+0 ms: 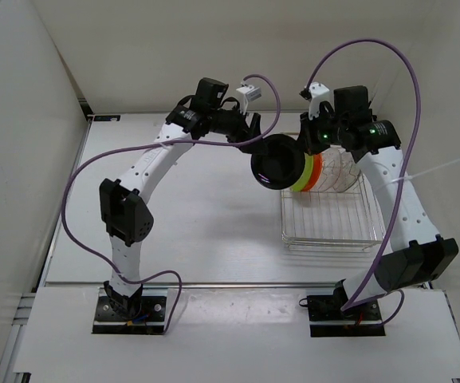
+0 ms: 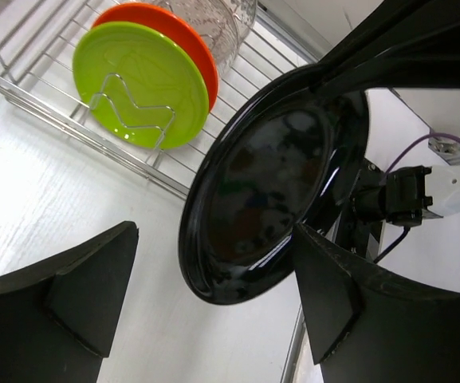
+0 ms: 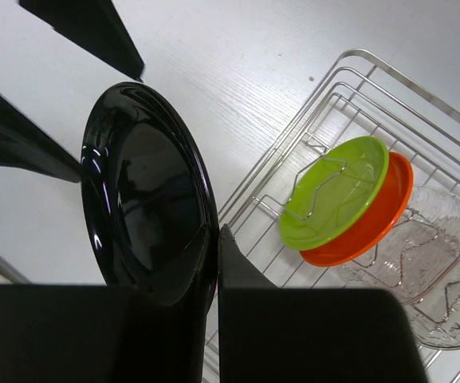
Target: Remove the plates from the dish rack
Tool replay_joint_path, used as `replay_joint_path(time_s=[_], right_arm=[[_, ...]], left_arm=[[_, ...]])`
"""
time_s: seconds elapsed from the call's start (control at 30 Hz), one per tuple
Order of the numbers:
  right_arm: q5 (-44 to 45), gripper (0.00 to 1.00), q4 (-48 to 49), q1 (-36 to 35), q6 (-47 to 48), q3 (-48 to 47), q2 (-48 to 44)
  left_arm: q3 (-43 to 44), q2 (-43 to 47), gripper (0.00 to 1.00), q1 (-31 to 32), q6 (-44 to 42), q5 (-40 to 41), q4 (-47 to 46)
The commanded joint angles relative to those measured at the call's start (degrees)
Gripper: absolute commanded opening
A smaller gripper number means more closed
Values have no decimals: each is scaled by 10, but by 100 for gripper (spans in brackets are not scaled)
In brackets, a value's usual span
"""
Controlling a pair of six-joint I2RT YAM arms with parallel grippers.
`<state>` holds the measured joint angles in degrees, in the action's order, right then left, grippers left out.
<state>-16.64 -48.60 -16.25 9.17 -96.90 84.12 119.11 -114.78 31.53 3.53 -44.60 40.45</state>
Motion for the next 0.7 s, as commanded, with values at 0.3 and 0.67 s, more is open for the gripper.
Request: replay_joint_path(time_s=[0.3, 0.67], right_arm=[[-67, 0, 2, 32, -13, -41, -5], [-67, 9, 2, 32, -23, -35, 0]], left_arm=[[25, -19, 49, 13, -5, -43, 7], [4, 9, 11, 13, 33, 22, -10]])
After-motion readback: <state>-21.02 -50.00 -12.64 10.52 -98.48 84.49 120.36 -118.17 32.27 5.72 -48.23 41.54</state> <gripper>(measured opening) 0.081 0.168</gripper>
